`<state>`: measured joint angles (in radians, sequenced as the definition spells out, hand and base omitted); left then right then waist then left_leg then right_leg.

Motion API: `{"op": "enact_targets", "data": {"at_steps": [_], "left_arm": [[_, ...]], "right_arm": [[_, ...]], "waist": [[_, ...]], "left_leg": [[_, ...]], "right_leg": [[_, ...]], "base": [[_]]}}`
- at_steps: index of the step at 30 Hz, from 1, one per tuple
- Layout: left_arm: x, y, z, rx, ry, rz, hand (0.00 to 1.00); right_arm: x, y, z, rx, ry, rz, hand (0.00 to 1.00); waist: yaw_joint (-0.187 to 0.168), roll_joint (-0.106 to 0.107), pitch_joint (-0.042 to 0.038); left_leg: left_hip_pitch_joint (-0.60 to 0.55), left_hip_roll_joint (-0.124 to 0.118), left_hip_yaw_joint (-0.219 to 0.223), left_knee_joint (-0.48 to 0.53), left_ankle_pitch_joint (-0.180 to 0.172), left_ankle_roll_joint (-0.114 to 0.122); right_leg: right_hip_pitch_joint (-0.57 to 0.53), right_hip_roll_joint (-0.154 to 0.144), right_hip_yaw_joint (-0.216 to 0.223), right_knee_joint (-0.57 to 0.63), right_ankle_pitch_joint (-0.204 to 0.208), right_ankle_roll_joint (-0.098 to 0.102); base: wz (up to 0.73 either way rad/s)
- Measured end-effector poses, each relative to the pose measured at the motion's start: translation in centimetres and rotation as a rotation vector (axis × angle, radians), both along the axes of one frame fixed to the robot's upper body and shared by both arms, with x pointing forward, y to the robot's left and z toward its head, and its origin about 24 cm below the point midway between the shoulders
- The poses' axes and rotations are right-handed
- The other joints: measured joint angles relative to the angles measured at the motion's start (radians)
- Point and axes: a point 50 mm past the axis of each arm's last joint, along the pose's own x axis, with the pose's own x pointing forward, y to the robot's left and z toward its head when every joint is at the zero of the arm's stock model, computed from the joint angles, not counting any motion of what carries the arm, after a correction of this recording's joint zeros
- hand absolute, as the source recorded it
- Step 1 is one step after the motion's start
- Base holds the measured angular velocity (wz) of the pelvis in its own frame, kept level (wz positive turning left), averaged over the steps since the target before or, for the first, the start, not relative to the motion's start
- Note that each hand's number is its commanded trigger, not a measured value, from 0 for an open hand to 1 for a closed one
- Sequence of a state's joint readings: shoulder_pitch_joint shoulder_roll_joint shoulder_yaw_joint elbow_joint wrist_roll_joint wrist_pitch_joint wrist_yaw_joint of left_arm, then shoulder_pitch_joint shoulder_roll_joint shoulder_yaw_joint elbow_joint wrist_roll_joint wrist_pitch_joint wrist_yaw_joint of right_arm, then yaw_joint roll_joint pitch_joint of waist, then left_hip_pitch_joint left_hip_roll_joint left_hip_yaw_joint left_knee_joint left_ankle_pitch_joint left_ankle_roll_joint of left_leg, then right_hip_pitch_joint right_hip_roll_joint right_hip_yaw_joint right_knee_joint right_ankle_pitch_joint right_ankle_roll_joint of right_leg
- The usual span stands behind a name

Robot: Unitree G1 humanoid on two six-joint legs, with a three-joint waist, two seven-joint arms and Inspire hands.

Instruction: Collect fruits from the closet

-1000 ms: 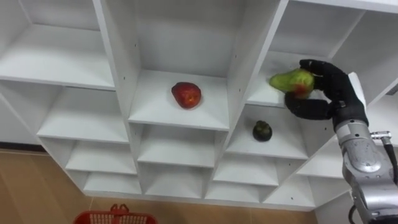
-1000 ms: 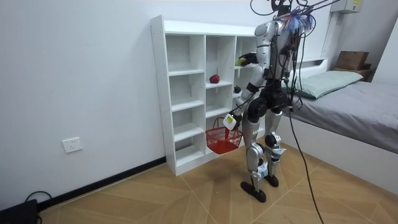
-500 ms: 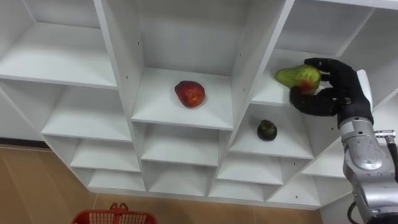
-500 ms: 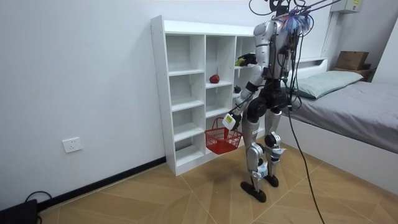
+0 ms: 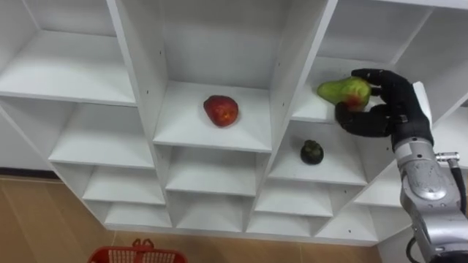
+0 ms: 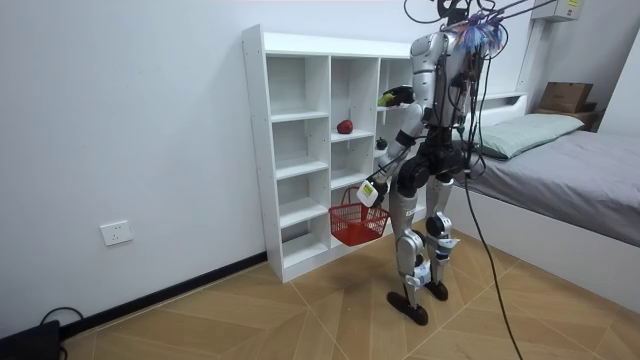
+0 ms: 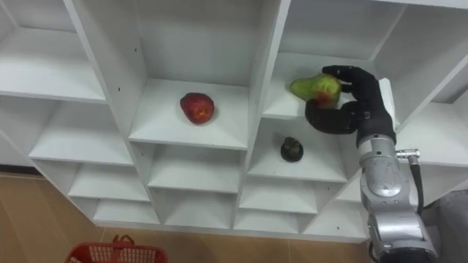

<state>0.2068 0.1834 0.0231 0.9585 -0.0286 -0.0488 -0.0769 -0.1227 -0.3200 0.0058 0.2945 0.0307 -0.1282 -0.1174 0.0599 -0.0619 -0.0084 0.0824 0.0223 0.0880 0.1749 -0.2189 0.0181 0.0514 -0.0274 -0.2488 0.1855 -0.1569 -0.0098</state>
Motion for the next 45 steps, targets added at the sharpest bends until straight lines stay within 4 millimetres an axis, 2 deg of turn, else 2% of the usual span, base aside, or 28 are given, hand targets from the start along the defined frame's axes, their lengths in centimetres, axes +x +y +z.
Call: {"op": "enact_targets", "data": {"at_steps": [5, 8, 9, 12, 15, 18, 23, 25, 30, 37, 45], "left_arm": [[0.8, -0.4, 0.1, -0.007, -0.023, 0.006, 1.0], [1.4, -0.3, 0.3, 0.006, -0.046, 0.008, 1.0], [1.8, -0.3, 0.3, 0.014, -0.058, 0.01, 1.0], [2.9, -0.4, 0.6, 0.037, -0.095, 0.005, 1.0], [4.3, -0.6, 1.1, 0.044, -0.149, -0.012, 1.0], [5.4, -0.7, 1.5, 0.046, -0.181, -0.018, 1.0], [6.1, -1.0, 1.7, 0.048, -0.212, -0.012, 1.0], [6.5, -1.2, 1.8, 0.044, -0.225, -0.008, 1.0], [7.1, -1.2, 2.0, 0.061, -0.244, 0.009, 1.0], [9.5, -2.5, 2.8, 0.041, -0.311, -0.035, 1.0], [10.5, -2.8, 3.3, 0.032, -0.355, -0.043, 1.0]], "right_arm": [[-1.1, 0.9, 0.3, -0.043, -0.019, 0.049, 1.0], [-1.6, 1.7, 0.9, -0.026, -0.052, 0.072, 1.0], [-1.7, 1.8, 1.1, -0.028, -0.062, 0.077, 1.0], [-1.9, 2.1, 1.4, -0.053, -0.075, 0.099, 1.0], [-3.1, 2.4, 1.4, -0.095, -0.079, 0.121, 1.0], [-3.9, 2.8, 1.2, -0.087, -0.079, 0.134, 1.0], [-5.0, 3.6, 0.0, -0.064, -0.035, 0.172, 1.0], [-5.9, 4.0, -1.2, -0.04, 0.019, 0.191, 1.0], [-7.4, 4.4, -2.7, -0.023, 0.095, 0.215, 1.0], [-7.9, 5.1, -4.8, -0.061, 0.192, 0.252, 1.0], [-8.1, 5.9, -5.1, -0.059, 0.213, 0.297, 1.0]], "waist": [[-0.012, 0.001, 0.0033], [-0.032, -0.004, 0.0064], [-0.039, -0.008, 0.005], [-0.043, -0.015, 0.0057], [-0.043, -0.017, 0.0041], [-0.037, -0.012, 0.0047], [-0.05, -0.009, 0.0065], [-0.055, -0.004, 0.009], [-0.059, 0.004, 0.0075], [-0.059, 0.006, 0.0096], [-0.055, 0.005, 0.0112]], "left_leg": [[-0.003, 0.0, -0.004, 0.006, 0.001, 0.001], [-0.011, 0.0, -0.004, 0.006, 0.001, 0.001], [-0.019, 0.0, -0.003, 0.008, 0.001, 0.0], [-0.023, 0.001, 0.011, 0.007, 0.002, 0.0], [-0.037, 0.001, 0.02, 0.007, 0.002, 0.0], [-0.045, 0.002, 0.034, 0.007, 0.002, 0.001], [-0.047, 0.003, 0.046, 0.003, 0.002, 0.0], [-0.046, 0.003, 0.049, -0.005, 0.002, 0.001], [-0.054, 0.003, 0.049, -0.005, 0.002, 0.001], [-0.076, 0.003, 0.05, 0.007, 0.002, 0.001], [-0.099, 0.003, 0.063, 0.013, 0.002, 0.001]], "right_leg": [[-0.002, -0.006, 0.001, -0.001, 0.0, 0.0], [-0.005, -0.006, 0.002, -0.001, 0.0, 0.0], [-0.013, -0.006, 0.004, 0.001, 0.0, 0.0], [-0.024, 0.0, 0.026, 0.002, 0.001, -0.001], [-0.043, 0.005, 0.045, 0.004, 0.002, -0.002], [-0.069, 0.008, 0.065, 0.017, 0.002, -0.002], [-0.076, 0.012, 0.081, 0.017, 0.003, -0.002], [-0.079, 0.012, 0.084, 0.018, 0.004, -0.003], [-0.094, 0.011, 0.083, 0.02, 0.005, -0.004], [-0.112, 0.01, 0.083, 0.023, 0.006, -0.005], [-0.142, 0.01, 0.085, 0.038, 0.008, -0.007]], "base": [[0.01], [0.0], [-0.03], [-0.11], [-0.11], [-0.15], [-0.09], [-0.05], [-0.03], [0.0], [-0.04]]}}
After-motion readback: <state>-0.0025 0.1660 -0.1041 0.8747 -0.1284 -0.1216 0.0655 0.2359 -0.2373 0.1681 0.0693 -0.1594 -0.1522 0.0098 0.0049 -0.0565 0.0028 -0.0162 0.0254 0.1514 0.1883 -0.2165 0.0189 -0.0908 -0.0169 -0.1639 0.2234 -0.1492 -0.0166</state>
